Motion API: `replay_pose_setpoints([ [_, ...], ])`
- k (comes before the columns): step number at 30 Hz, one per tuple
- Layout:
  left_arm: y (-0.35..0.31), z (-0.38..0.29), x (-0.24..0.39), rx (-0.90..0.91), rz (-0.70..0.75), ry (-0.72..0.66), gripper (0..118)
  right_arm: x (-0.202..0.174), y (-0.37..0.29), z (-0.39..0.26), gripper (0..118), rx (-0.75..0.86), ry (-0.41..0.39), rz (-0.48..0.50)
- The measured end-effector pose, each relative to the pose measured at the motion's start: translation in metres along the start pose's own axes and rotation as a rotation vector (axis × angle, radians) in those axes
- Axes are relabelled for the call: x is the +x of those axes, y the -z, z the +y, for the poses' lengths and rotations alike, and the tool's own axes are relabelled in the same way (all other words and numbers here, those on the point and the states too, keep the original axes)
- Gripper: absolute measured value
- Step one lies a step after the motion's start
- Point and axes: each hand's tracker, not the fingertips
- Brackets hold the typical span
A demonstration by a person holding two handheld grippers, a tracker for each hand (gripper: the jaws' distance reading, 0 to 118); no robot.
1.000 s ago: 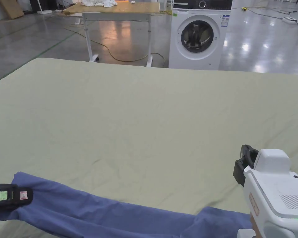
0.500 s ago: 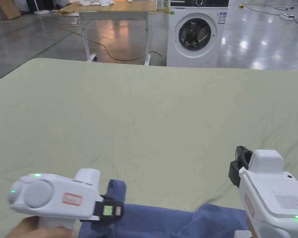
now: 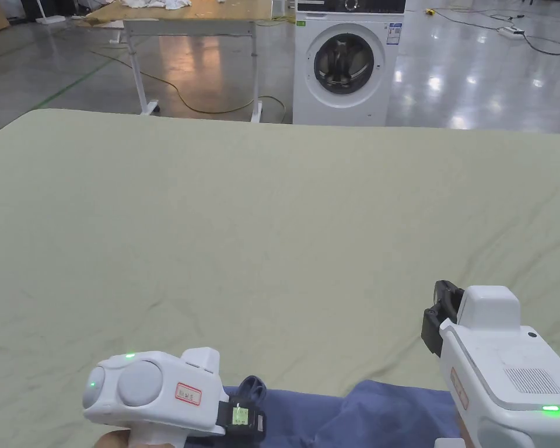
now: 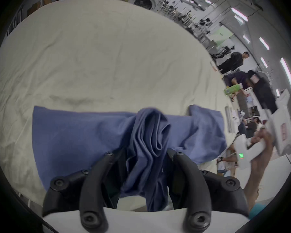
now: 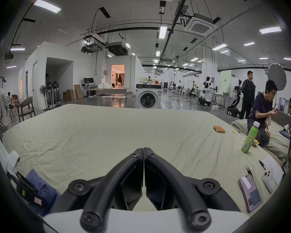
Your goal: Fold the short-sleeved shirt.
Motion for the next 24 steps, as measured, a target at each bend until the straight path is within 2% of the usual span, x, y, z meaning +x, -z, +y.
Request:
replay_pose_setpoints([
  [5,-0.058,0.014,-0.007,0.107,-0.124,-0.051,42,-0.002,-0.002,0.001,0,0.001,-0.005,0.007],
  [6,-0.060,0.012,-0.007,0.119,-0.115,-0.031,38,-0.002,-0.003,0.001,0,0.002,-0.005,0.007],
  [8,-0.045,0.011,-0.008,0.134,-0.026,-0.013,19,-0.002,-0.003,0.000,0,0.000,-0.005,0.008],
  [11,-0.006,0.001,-0.010,0.078,0.081,0.023,9,-0.002,-0.003,-0.001,0,-0.003,-0.009,0.008],
  [14,0.020,-0.017,-0.005,-0.035,0.061,0.049,5,-0.003,-0.002,-0.002,0,-0.009,-0.012,0.009],
  [16,0.023,-0.032,0.004,-0.081,-0.001,0.069,5,-0.003,-0.002,-0.002,0,-0.014,-0.015,0.011],
  [18,0.021,-0.044,0.013,-0.068,-0.049,0.097,5,-0.003,-0.003,-0.003,0,-0.014,-0.018,0.010],
  [24,0.032,-0.060,0.020,-0.039,-0.041,0.129,5,-0.003,-0.003,-0.003,0,-0.013,-0.025,0.011],
])
